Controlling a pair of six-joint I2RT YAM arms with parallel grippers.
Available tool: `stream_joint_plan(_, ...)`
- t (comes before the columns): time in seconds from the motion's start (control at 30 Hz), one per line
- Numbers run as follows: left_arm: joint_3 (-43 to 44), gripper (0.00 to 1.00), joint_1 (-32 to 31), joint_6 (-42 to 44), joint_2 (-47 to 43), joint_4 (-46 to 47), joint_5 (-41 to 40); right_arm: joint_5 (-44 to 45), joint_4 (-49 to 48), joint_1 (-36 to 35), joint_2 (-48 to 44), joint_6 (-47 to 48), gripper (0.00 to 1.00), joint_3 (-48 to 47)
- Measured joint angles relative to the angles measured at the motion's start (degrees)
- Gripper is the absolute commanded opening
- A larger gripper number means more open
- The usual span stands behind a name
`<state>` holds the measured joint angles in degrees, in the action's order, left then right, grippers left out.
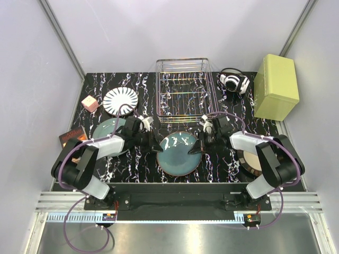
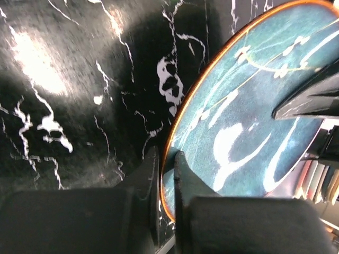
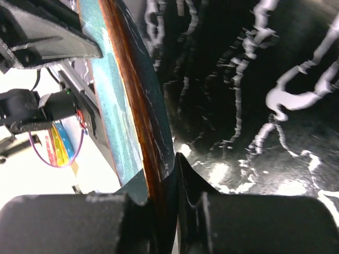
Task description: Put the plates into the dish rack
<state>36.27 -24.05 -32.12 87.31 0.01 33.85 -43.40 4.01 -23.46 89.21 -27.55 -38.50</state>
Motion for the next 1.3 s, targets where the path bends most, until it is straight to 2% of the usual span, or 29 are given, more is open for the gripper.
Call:
stream_joint_plan(0.03, 0.00, 0.35, -0.09, 0.57, -0.74, -0.57, -0.28, -0.13, 1.51, -0.09, -0.04, 0.96, 0.00, -1.09)
stream_joint_plan(0.07, 0.20, 0.46, -0.39, 1.68, -1.57, -1.46, -1.18, -0.22, 3.23, -0.42, -0.15, 1.70, 0.00, -2.47)
stream_joint_plan(0.17, 2.58, 0.52, 0.00, 6.10, -5.05, -7.80, -2.64, 0.90, 9.84, -1.53, -0.72, 5.77, 0.00, -7.17)
stream_joint_plan(0.2, 4.37, 0.57, 0.92, 8.13, -6.64, -10.78, -2.97, 1.09, 12.72, -1.64, -1.01, 7.65, 0.00, -8.94)
stream_joint_plan(0.37, 15.58, 0.68, 8.11, 18.16, -16.98, -21.97, -5.29, 4.13, 29.46, -1.68, -2.27, 16.98, 0.00, -22.18)
stream_joint_plan(0.47, 20.02, 0.68, 10.84, 23.76, -25.57, -24.81, -8.46, 6.69, 36.83, -1.66, -2.69, 21.42, 0.00, -33.86)
stream_joint_plan(0.57, 21.57, 0.68, 10.80, 27.96, -31.54, -25.11, -10.82, 10.71, 39.50, -1.66, -3.34, 21.90, 0.00, -44.81)
stream_joint_plan(0.73, 20.57, 0.68, 10.78, 31.08, -33.51, -24.96, -13.70, 27.30, 40.15, -1.77, -1.44, 17.75, 0.00, -60.50)
stream_joint_plan(0.9, 17.77, 0.69, 10.86, 31.69, -32.94, -25.70, -14.43, 46.66, 40.28, -1.70, 11.50, 17.42, 0.00, -79.82)
stream_joint_plan(1.07, 17.05, 0.69, 10.86, 32.13, -33.24, -25.11, -15.10, 64.24, 40.50, -1.53, 26.27, 19.93, 0.00, -92.91)
stream_joint_plan(1.3, 12.96, 0.69, 10.86, 32.11, -35.21, -23.82, -16.26, 78.16, 42.64, -1.03, 40.74, 25.03, 0.00, -104.39)
